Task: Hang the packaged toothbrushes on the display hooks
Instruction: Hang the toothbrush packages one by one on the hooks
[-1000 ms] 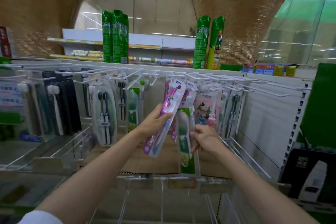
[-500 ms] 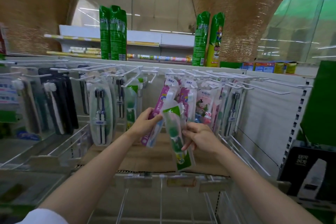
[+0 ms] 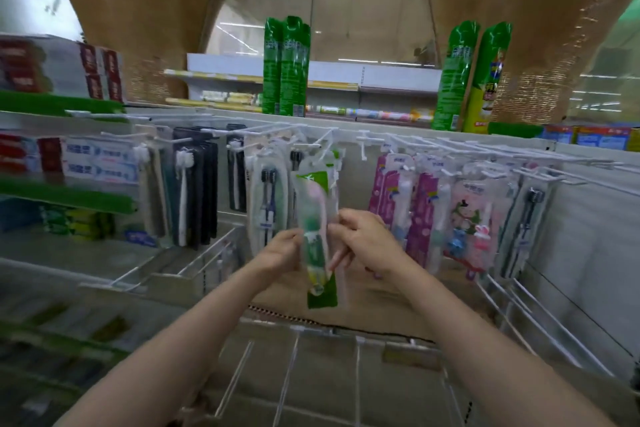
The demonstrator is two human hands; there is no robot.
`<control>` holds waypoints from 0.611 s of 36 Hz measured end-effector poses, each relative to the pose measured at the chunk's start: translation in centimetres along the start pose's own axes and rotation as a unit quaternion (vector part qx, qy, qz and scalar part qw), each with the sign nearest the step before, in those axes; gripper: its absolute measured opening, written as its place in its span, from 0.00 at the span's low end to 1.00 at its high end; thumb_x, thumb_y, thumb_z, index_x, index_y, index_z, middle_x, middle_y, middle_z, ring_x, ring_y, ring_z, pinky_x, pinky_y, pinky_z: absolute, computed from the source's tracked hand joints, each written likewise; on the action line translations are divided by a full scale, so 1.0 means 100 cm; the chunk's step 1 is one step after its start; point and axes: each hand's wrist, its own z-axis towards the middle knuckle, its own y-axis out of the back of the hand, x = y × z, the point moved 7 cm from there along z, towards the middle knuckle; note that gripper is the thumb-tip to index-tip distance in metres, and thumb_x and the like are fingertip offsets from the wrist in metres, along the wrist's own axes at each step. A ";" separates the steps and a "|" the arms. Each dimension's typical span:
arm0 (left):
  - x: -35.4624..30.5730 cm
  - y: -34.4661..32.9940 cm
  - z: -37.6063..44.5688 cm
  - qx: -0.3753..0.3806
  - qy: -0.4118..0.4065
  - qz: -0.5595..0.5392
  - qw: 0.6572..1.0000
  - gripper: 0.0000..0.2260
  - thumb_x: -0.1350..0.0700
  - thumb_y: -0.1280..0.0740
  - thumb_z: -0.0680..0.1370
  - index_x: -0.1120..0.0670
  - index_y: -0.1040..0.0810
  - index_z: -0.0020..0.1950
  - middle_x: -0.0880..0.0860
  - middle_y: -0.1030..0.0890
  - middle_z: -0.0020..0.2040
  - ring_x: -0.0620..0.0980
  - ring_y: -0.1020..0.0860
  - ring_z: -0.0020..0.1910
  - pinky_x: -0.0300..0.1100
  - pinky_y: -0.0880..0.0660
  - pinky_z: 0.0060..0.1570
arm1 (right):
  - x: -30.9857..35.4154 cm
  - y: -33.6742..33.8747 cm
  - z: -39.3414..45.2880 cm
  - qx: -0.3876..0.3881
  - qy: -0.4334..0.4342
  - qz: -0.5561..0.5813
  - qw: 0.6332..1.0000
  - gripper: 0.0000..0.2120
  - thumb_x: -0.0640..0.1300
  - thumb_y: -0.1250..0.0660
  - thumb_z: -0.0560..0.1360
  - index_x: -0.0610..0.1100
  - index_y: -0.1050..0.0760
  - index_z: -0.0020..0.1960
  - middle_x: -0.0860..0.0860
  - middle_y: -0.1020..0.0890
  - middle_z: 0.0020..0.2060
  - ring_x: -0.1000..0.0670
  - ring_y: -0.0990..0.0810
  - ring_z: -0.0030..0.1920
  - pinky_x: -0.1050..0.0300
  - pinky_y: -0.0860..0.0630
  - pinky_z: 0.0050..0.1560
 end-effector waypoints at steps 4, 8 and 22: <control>-0.002 0.020 0.001 -0.034 -0.011 -0.036 0.999 0.10 0.56 0.40 0.80 0.59 0.22 0.45 0.49 0.19 0.35 0.48 0.23 0.38 0.29 0.28 0.29 | -0.008 -0.014 0.005 0.002 -0.036 0.038 0.999 0.08 0.38 0.41 0.79 0.37 0.27 0.43 0.39 0.20 0.27 0.48 0.17 0.26 0.63 0.28 0.21; -0.006 0.023 -0.002 -0.008 -0.017 -0.050 0.999 0.16 0.51 0.46 0.82 0.55 0.22 0.46 0.52 0.18 0.37 0.48 0.21 0.35 0.37 0.25 0.35 | -0.010 -0.019 0.004 -0.014 -0.047 0.088 0.995 0.09 0.37 0.42 0.79 0.35 0.26 0.45 0.37 0.20 0.28 0.48 0.18 0.25 0.65 0.31 0.19; -0.014 0.039 0.004 -0.028 -0.030 0.162 0.986 0.10 0.59 0.39 0.80 0.58 0.26 0.60 0.56 0.21 0.53 0.53 0.21 0.52 0.47 0.23 0.55 | -0.014 -0.008 0.060 -0.134 -0.122 -0.027 0.983 0.13 0.31 0.45 0.77 0.36 0.30 0.35 0.30 0.21 0.35 0.43 0.16 0.29 0.63 0.30 0.18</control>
